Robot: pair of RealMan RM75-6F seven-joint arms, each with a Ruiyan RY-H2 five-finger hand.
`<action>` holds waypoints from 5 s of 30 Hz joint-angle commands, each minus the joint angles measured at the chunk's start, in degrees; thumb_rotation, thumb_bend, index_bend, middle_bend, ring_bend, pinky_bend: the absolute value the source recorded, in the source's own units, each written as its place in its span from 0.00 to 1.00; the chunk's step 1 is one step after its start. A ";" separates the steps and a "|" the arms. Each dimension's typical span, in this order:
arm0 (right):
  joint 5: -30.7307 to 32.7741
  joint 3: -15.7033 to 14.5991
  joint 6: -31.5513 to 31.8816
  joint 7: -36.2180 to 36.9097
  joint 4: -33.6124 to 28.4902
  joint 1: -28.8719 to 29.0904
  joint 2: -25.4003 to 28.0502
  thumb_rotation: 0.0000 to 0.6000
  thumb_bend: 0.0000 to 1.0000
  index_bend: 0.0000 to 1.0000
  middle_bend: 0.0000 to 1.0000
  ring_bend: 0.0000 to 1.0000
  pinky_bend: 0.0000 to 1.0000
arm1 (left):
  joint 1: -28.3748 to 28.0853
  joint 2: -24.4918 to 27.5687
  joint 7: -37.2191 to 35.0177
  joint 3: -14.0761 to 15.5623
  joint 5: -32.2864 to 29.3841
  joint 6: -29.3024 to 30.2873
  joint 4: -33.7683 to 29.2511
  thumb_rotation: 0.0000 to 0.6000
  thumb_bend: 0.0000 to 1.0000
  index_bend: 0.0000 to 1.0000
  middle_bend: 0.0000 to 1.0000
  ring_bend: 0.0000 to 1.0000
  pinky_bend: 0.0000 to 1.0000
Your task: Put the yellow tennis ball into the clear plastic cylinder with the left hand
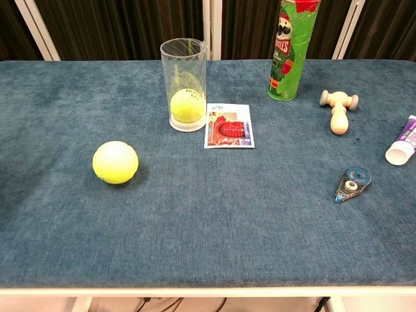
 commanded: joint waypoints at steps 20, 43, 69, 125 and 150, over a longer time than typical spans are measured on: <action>-0.47 0.15 1.32 1.11 -0.44 -0.52 0.65 1.00 0.15 0.00 0.00 0.00 0.00 | -5.45 -2.41 -3.72 2.04 9.57 -4.70 -1.09 1.00 0.09 0.01 0.00 0.00 0.00; -0.91 0.04 1.96 3.12 -0.55 -0.96 1.77 1.00 0.16 0.00 0.00 0.00 0.00 | -20.61 -16.69 -3.47 -1.89 1.90 -25.05 10.72 1.00 0.09 0.02 0.00 0.00 0.09; -0.26 0.38 1.98 3.34 -0.82 -1.15 2.11 1.00 0.16 0.00 0.00 0.00 0.00 | -22.85 -19.24 -9.48 -0.91 6.37 -16.33 18.31 1.00 0.22 0.52 0.59 0.62 0.82; -1.32 0.25 2.86 5.59 -0.55 -1.59 3.10 1.00 0.16 0.00 0.00 0.00 0.00 | -45.44 -12.35 0.49 -17.72 -20.06 -29.05 10.35 1.00 0.16 0.21 0.21 0.21 0.39; -2.01 -0.20 0.76 2.57 -1.77 -0.49 1.90 1.00 0.16 0.00 0.00 0.00 0.00 | -6.60 -4.11 0.07 6.01 -9.32 6.55 5.84 1.00 0.10 0.03 0.00 0.00 0.00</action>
